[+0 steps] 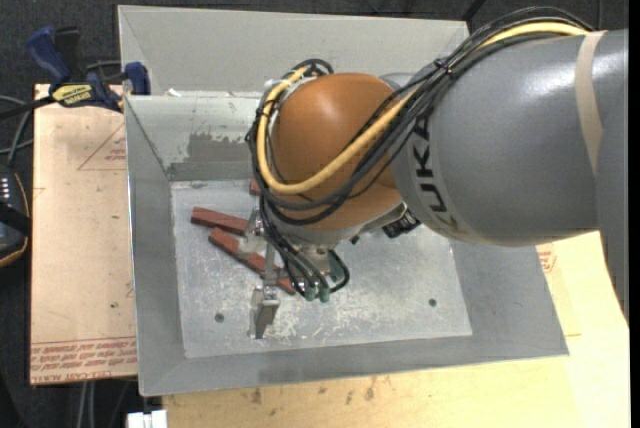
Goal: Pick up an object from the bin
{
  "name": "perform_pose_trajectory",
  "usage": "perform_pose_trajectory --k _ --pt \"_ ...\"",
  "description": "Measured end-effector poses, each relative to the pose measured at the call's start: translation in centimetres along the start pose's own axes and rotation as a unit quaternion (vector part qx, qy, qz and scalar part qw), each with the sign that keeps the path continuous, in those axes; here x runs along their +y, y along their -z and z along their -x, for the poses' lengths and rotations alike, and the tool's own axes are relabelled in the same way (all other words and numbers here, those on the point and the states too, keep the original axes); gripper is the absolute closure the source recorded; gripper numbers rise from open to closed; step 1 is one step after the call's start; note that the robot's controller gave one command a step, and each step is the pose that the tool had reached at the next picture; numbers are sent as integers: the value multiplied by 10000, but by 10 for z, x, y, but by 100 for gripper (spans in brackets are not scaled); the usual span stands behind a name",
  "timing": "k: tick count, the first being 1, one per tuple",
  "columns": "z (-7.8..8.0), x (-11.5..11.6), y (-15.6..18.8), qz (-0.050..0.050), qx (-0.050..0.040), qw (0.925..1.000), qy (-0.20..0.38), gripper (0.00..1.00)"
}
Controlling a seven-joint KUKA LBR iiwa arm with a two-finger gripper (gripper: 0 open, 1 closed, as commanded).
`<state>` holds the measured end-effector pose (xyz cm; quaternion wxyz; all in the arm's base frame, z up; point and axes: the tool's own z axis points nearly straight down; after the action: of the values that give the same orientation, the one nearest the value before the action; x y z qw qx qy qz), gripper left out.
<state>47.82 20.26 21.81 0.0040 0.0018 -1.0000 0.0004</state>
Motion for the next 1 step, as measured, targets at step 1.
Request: perform_pose_trajectory --k 1 --pt "2 -1 4 7 -36 10000 -18 0"
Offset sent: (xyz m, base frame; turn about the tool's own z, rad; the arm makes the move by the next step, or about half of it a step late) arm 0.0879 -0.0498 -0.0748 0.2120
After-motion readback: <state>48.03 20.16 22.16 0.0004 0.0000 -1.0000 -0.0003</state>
